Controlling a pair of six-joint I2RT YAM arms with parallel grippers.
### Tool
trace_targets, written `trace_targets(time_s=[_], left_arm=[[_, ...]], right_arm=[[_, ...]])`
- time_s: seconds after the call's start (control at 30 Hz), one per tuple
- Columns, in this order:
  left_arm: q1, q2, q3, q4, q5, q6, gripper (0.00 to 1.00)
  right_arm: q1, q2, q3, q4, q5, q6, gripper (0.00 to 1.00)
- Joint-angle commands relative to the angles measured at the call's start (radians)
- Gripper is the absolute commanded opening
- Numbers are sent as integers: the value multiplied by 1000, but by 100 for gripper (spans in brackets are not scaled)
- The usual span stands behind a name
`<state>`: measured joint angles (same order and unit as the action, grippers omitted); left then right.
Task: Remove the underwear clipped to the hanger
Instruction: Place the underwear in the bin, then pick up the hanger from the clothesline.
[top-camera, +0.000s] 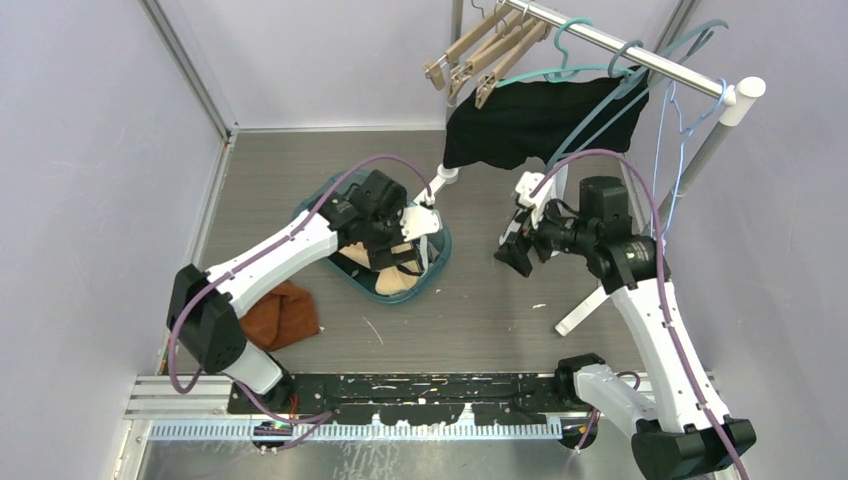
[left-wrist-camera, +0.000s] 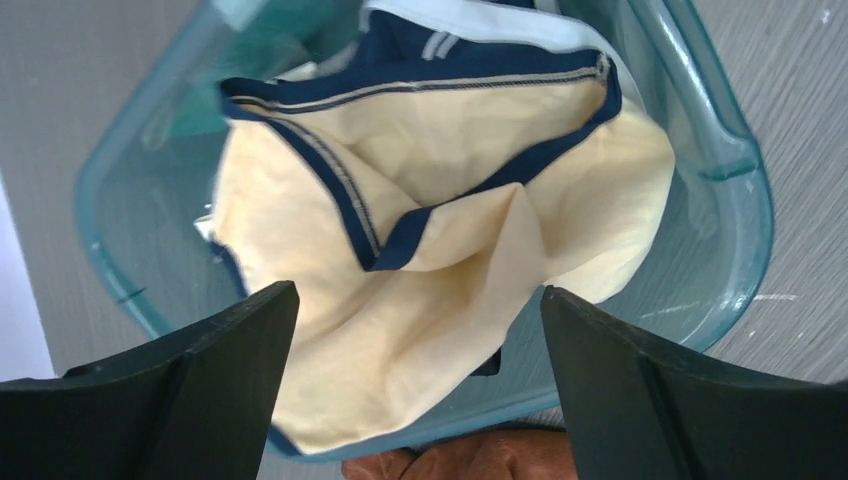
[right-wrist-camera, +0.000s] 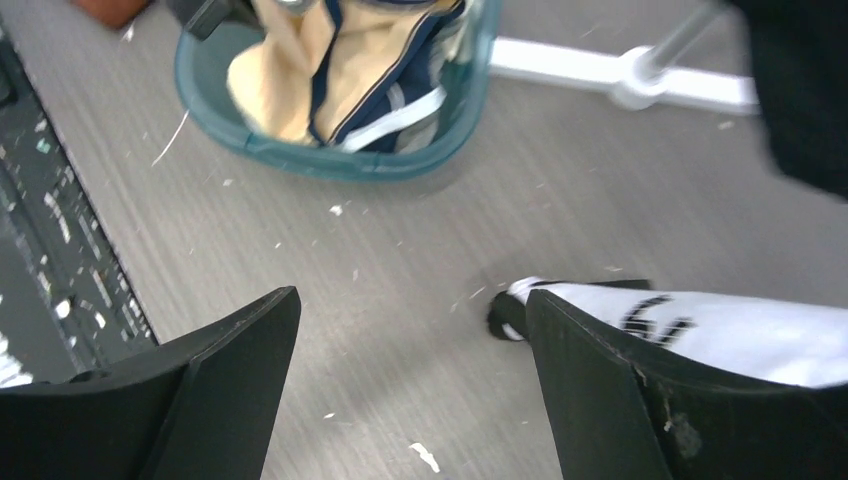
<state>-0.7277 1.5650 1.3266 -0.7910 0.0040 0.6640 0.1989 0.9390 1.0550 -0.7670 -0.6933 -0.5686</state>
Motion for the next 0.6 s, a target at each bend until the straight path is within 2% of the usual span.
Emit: trace_targets(time_s=[0.0,0.17,0.37,0.57], left_arm=[[22,-93,114,10,-2,12,99],[28,-126,173,-11,-19,28,98],[29,-144,173,-13,-24,30,98],[29,-177,149,5,-14,21,98]], right_arm=[[2,-23,175,22,96,84,89],[-3,0,318,61,247,249,87],[-62,50,432,152,430,486,82],[-69,86,431,232,578,550,80]])
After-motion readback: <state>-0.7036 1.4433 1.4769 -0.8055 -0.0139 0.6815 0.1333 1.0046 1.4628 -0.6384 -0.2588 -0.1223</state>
